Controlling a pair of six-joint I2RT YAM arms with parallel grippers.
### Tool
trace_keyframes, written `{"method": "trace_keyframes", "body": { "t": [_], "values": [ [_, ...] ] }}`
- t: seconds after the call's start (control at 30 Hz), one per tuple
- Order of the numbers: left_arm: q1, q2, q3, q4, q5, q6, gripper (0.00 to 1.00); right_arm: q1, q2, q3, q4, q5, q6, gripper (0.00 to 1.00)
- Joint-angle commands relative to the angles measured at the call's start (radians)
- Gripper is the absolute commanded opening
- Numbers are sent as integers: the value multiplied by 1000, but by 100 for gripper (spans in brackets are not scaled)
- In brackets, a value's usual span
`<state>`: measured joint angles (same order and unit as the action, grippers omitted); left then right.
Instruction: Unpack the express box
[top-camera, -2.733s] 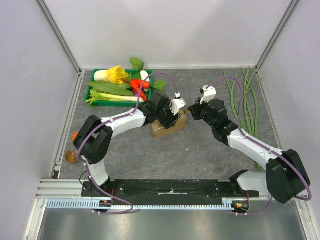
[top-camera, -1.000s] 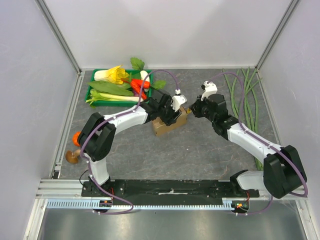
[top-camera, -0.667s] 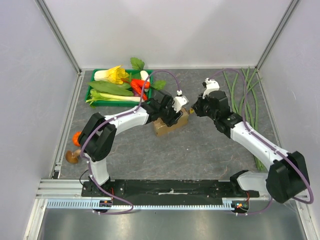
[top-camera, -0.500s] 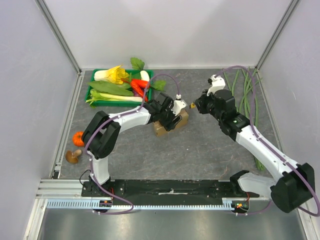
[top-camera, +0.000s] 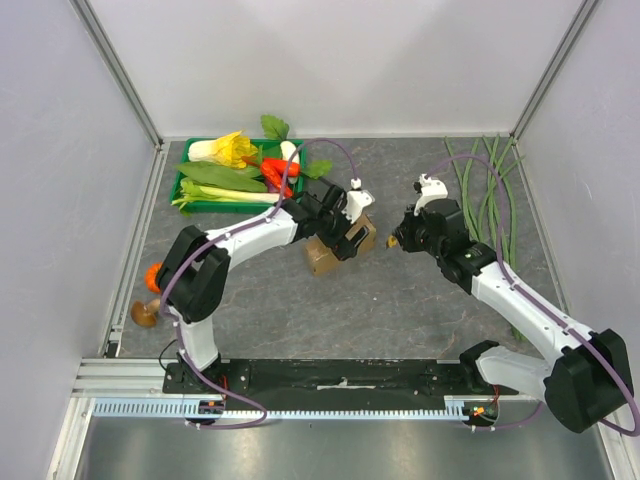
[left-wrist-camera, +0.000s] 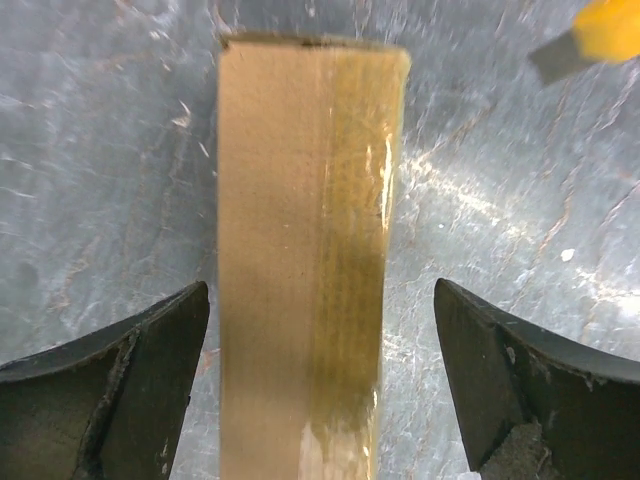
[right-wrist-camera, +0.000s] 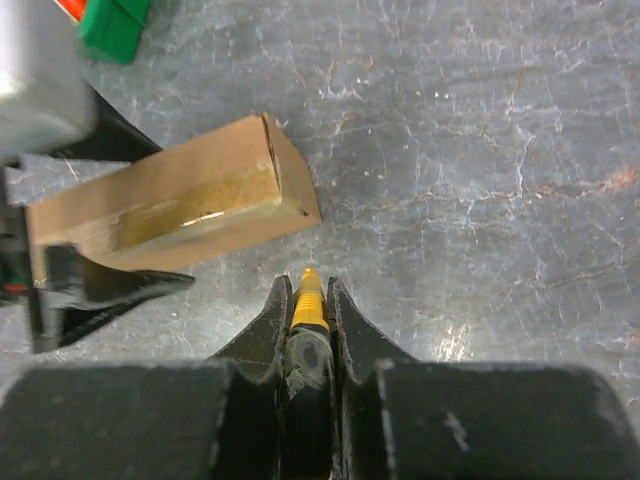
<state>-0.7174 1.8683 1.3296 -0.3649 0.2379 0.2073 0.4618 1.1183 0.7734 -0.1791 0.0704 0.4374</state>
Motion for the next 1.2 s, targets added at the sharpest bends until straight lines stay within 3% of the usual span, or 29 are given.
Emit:
{"method": "trace_keyframes", "body": {
  "t": [0.0,0.17,0.27,0.4,0.57,0.93,1.17],
  "values": [
    [10,-126,56,64,3,-75,99,3,-6,-13,16,-24,12,0],
    [62,-211,11,116,-35,-172,98,3,37,-42,67,-63,27,0],
    [120,-242,-49,153,-73,-267,90,5,86,-52,119,-93,43,0],
    [191,-219,-70,86,-155,-353,76,8,152,-26,171,-90,55,0],
    [237,-201,-116,37,-147,-436,69,6,253,33,260,-77,60,0],
    [242,-178,-270,145,210,-448,64,6,451,184,366,-141,72,0],
    [240,-221,-326,219,288,-496,66,37,554,290,372,-279,66,0]
  ]
}}
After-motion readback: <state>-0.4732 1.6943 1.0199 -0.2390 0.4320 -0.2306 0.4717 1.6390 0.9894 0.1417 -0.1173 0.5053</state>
